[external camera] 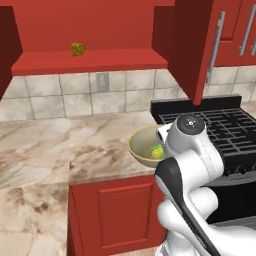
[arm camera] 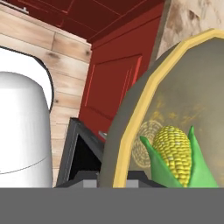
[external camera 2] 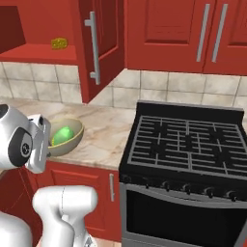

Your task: Pick the corn from the cabinet and place it in the bowl. Then pick the bowl and place it in the sink. Then turn on the sink facuet.

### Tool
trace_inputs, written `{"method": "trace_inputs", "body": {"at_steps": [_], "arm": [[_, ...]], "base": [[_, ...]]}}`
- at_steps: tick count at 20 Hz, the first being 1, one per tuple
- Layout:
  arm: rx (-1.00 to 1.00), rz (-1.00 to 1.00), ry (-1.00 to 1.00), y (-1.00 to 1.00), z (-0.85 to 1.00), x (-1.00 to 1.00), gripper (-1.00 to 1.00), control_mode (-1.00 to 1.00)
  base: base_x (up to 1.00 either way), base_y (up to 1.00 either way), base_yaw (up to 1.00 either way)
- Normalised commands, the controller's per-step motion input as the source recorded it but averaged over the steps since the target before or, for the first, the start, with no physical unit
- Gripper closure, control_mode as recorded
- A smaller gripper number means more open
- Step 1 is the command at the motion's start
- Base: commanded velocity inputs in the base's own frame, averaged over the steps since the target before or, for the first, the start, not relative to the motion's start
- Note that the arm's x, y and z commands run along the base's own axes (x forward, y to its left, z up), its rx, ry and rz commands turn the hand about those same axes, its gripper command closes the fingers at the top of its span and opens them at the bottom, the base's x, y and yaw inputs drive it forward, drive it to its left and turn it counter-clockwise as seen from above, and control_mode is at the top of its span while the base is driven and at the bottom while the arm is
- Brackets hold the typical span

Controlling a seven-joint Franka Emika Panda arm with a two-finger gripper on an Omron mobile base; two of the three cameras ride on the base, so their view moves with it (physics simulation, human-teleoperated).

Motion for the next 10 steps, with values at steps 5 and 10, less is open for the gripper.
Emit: {"method": "trace_inputs", "body": {"at_steps": [5, 10], "arm": [[0.0, 0.0, 0.0, 0.0, 0.0, 0.0, 1.0, 1.0], [0.0, 0.0, 0.0, 0.0, 0.0, 0.0, 1.0, 1.0]], "base": [[-0.13, -0.56, 0.05], [-0.08, -0.32, 0.05]]}}
